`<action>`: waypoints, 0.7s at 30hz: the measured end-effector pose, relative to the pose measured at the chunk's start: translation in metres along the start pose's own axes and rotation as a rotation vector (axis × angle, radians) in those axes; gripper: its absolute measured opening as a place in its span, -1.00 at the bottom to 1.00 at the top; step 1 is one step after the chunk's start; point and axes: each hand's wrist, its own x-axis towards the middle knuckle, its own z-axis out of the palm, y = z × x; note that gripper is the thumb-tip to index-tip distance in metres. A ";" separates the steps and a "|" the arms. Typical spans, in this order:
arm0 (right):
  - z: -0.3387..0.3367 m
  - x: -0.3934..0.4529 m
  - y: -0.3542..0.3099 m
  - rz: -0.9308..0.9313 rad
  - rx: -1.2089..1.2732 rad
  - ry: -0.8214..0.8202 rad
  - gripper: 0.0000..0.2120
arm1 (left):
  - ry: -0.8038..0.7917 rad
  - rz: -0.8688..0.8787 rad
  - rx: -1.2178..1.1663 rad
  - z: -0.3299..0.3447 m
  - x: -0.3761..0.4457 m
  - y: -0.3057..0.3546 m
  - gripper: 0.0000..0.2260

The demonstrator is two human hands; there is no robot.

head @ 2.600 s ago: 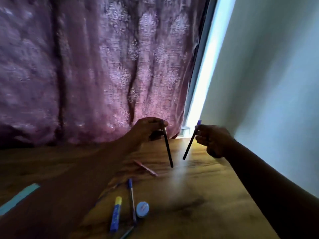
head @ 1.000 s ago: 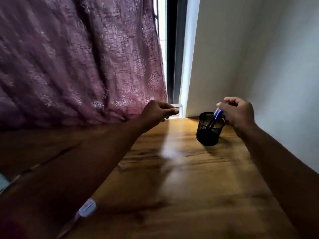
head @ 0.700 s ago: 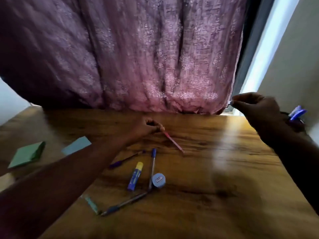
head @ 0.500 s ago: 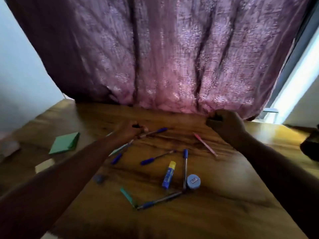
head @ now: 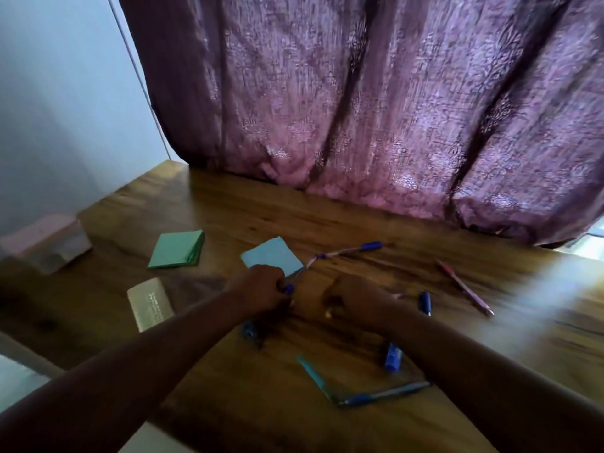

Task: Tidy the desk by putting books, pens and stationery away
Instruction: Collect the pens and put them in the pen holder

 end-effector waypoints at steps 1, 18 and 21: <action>0.002 0.001 0.002 -0.002 -0.002 0.002 -0.64 | 0.015 0.006 0.010 0.002 0.000 0.000 -0.76; -0.008 -0.041 0.024 0.086 0.131 0.280 -0.76 | 0.323 -0.003 -0.252 -0.064 -0.018 0.040 -0.84; -0.053 -0.076 0.034 0.119 0.401 0.584 -0.80 | 0.344 0.141 -0.501 -0.089 -0.015 0.087 -0.83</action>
